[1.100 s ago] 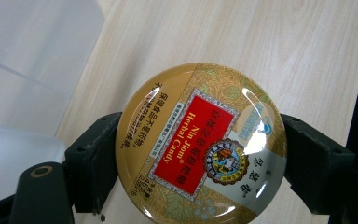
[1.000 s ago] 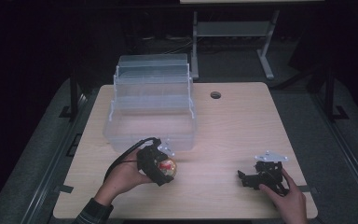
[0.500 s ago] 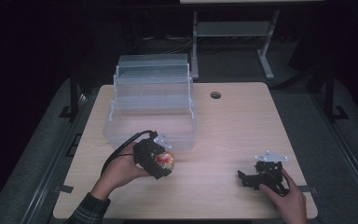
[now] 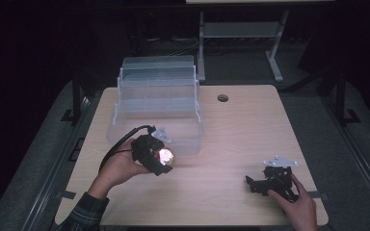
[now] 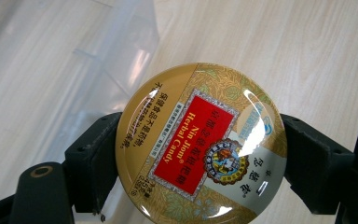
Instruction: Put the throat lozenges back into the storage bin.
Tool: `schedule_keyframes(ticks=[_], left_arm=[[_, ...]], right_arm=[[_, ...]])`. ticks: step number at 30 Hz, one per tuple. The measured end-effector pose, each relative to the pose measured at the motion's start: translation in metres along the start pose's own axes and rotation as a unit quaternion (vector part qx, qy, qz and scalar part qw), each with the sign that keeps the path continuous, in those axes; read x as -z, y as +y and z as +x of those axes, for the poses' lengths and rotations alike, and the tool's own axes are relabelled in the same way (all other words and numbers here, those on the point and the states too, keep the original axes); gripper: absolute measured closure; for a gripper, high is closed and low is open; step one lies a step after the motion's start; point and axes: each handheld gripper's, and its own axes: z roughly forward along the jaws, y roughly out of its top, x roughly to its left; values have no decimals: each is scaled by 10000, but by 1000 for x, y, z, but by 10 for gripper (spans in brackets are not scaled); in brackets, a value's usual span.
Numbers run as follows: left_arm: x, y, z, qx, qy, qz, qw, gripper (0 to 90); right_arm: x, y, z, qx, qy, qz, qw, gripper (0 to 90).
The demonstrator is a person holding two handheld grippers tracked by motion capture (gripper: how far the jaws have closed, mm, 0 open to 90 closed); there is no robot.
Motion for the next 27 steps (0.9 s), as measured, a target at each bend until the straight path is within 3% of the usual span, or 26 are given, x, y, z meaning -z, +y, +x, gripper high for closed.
schedule_keyframes(ticks=[17,27], left_arm=[[20,-3,26,224,316,48,9992,194],[27,-10,42,470,439,24,9979,194]], right_arm=[[0,0,0,-9,-9,-8,10000,0],[0,0,0,-7,-4,4,10000,0]])
